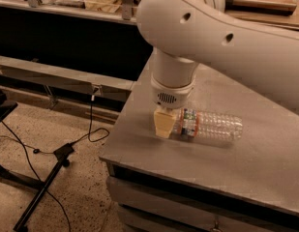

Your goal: Place water bottle upright

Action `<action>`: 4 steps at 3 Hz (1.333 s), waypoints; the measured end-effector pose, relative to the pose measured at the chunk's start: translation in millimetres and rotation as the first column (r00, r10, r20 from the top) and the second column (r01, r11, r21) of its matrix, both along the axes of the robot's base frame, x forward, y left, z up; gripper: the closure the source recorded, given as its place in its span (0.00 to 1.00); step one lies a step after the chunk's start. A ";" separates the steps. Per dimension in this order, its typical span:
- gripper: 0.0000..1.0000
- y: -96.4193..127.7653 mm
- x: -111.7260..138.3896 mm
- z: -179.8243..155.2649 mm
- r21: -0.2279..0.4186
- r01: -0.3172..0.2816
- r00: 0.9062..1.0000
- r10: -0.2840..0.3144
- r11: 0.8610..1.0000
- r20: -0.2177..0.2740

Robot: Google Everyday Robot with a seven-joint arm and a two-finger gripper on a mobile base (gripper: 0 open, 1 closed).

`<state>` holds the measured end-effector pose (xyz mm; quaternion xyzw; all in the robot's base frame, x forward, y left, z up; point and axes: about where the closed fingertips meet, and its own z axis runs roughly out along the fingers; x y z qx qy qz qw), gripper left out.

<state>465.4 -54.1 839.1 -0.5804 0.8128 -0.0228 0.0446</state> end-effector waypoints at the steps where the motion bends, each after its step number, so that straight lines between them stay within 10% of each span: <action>1: 0.69 0.1 -0.1 0.0 0.000 0.000 1.000 0.000 1.000 0.002; 2: 0.92 0.1 -0.3 -0.1 0.000 0.000 1.000 0.000 1.000 0.004; 4: 1.00 -8.1 16.7 53.7 0.132 0.036 0.999 -0.037 0.991 0.004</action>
Offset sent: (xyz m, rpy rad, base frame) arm -0.0001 0.0001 0.0000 0.0002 -0.0018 0.0002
